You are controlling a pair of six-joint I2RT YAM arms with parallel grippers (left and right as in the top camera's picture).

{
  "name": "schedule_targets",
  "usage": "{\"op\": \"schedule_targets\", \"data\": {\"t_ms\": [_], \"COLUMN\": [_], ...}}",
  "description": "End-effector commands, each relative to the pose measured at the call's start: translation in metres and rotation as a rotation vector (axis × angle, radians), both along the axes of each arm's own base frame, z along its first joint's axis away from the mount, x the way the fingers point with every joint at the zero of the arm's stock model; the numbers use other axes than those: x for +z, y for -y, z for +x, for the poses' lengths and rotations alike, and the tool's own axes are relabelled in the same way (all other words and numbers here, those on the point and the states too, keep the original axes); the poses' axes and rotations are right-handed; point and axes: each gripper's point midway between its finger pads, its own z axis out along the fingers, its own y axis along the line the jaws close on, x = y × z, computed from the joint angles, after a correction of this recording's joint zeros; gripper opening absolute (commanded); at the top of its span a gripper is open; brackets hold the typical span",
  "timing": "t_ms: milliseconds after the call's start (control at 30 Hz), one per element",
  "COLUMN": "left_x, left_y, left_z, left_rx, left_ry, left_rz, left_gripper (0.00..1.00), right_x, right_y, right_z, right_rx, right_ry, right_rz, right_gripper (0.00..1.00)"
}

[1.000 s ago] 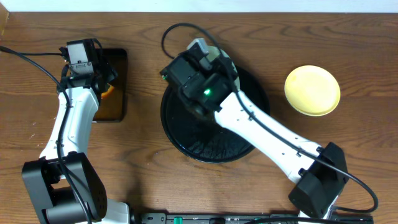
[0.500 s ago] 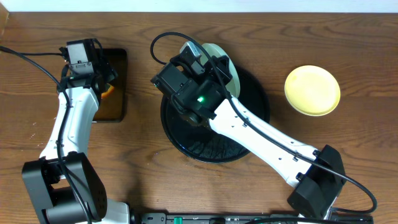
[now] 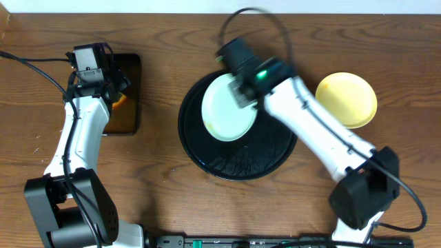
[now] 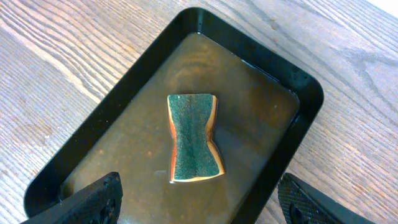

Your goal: Clean dirty plates on tray and stack at the side

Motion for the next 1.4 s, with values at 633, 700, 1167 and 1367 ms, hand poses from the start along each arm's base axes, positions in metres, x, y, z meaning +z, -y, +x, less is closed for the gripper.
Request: {"op": "schedule_targets", "data": {"t_ms": [633,700,1167,1367], "left_x": [-0.004,-0.004,-0.023,-0.021], "left_y": [0.0,0.0,0.063,0.101], "left_z": [-0.002,-0.002,-0.012,-0.018], "left_rx": [0.0,0.0,-0.164,-0.268], "left_ry": [-0.011,-0.011,-0.066,-0.075], "left_rz": [0.001,0.001,-0.33,-0.522], "left_gripper": [0.81,0.81,0.81,0.81], "right_x": [-0.135,-0.139,-0.095,-0.051], "right_y": [0.047,0.047,0.027,0.047], "right_z": [-0.02,-0.021,-0.012,-0.006], "right_rx": [-0.188,-0.196,-0.146,-0.157], "right_ry": [-0.289,-0.286,-0.244,-0.108], "right_rz": [0.397,0.403,0.527,0.474], "right_gripper": [0.01,0.01,0.21,0.76]}}
